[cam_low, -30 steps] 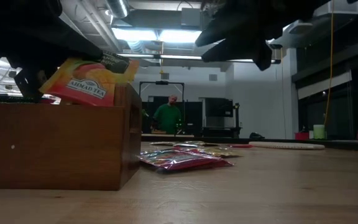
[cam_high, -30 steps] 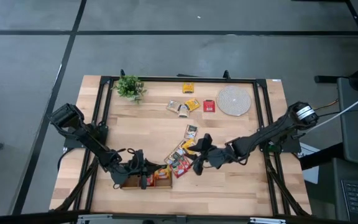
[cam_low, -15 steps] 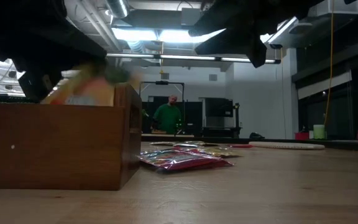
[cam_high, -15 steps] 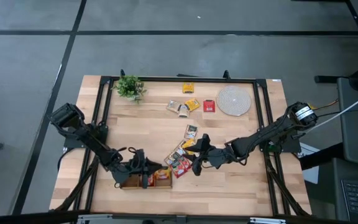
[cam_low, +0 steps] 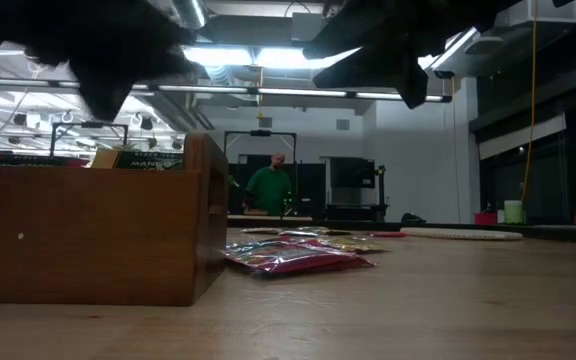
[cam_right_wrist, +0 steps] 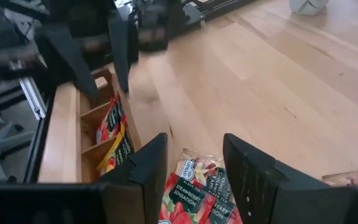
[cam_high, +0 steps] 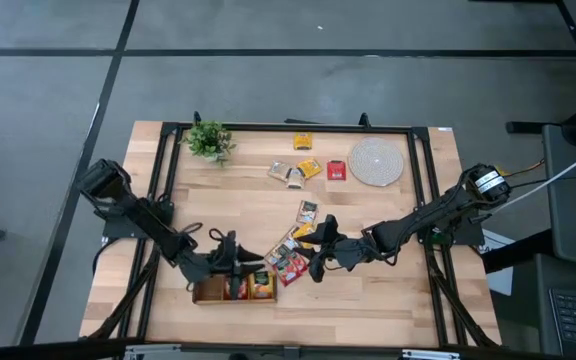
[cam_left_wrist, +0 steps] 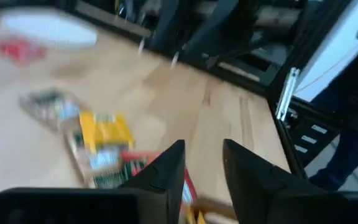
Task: Pick & Place Tea
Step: Put the brown tea bag into the left section of the wooden organizer
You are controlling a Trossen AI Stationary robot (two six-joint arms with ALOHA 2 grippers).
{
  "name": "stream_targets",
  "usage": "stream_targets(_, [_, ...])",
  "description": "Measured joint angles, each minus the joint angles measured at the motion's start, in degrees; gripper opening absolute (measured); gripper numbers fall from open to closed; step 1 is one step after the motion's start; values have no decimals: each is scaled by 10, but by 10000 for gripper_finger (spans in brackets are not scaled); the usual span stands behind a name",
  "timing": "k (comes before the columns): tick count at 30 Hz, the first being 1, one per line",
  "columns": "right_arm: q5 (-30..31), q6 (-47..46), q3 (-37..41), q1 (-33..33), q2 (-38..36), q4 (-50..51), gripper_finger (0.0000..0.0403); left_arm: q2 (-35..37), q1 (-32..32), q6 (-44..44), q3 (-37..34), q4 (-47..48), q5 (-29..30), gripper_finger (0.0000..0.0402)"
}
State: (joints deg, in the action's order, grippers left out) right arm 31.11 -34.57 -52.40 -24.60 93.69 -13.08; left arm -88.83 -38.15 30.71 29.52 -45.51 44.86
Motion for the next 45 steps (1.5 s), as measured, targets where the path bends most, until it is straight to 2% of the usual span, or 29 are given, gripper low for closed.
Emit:
stream_targets(4, [-1,20,0,0,0,6,157,64,26,-109,0,3,-1,102])
stream_targets(7, [2,21,0,6,0,11,157,104,59,-158,0,18,-35,100])
stream_targets(12, [3,21,0,23,0,19,157,141,128,-146,0,108,-129,99])
stream_targets(17, [-2,-8,0,47,0,45,157,147,190,-104,0,206,-183,98])
stream_targets(23, [-114,-71,0,100,0,125,157,147,249,-104,0,256,-216,98])
stream_targets(31, [-139,-98,0,143,0,206,157,147,322,-104,0,307,-255,83])
stream_targets(36, [-202,-121,0,166,1,233,155,147,374,-124,0,307,-304,73])
stream_targets(40, [-228,-134,0,165,3,233,127,144,405,-129,0,303,-333,70])
stream_targets(45, [-237,-146,0,163,3,236,42,126,430,-139,0,281,-384,72])
